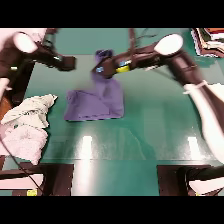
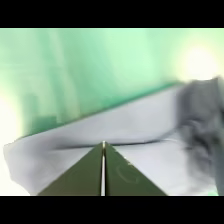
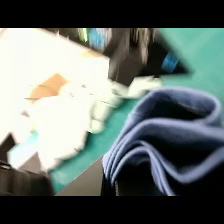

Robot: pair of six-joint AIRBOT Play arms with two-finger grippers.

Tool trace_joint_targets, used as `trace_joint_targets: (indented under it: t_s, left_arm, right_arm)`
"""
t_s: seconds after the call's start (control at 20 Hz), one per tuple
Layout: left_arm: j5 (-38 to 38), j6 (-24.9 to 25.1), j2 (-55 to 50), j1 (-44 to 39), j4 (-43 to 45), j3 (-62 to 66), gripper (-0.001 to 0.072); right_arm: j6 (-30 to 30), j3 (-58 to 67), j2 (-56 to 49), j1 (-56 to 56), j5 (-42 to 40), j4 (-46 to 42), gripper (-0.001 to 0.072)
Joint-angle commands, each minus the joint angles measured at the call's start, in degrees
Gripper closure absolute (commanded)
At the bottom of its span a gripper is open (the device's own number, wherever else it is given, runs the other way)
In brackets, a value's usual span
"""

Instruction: Fold the shirts.

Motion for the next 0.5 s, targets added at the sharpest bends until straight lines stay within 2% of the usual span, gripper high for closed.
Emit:
trace_joint_targets:
  t_s: [0.0, 0.05, 0.1, 0.2, 0.3, 0.45]
  left_arm:
    - [-2.2, 0.2, 7.0, 7.2, 3.9, 0.0, 0.0680]
    - [-2.4, 0.2, 8.2, 8.4, 3.9, 0.0, 0.0680]
    - [-2.8, 0.2, 9.0, 9.3, 3.9, 0.0, 0.0680]
    - [-3.9, 0.2, 9.9, 10.6, 3.9, 0.0, 0.0680]
    - [-5.1, 1.3, 9.8, 10.6, 3.9, 0.0, 0.0680]
    - [-5.9, 1.6, 9.8, 10.6, 3.8, 0.0, 0.0680]
  right_arm:
    - [-5.8, 7.3, -11.5, 8.5, -5.1, 6.0, 0.0422]
    - [-5.7, 10.5, -14.9, 9.9, -4.6, 6.0, 0.0242]
    - [-5.6, 13.3, -17.3, 10.6, -2.9, 6.0, 0.0222]
    - [-3.3, 16.1, -19.4, 10.0, 2.4, 5.8, 0.0234]
    - [0.2, 13.5, -17.9, 7.1, 7.6, 4.1, 0.0262]
    - [5.3, 4.2, -12.7, 0.4, 12.7, -8.4, 0.0264]
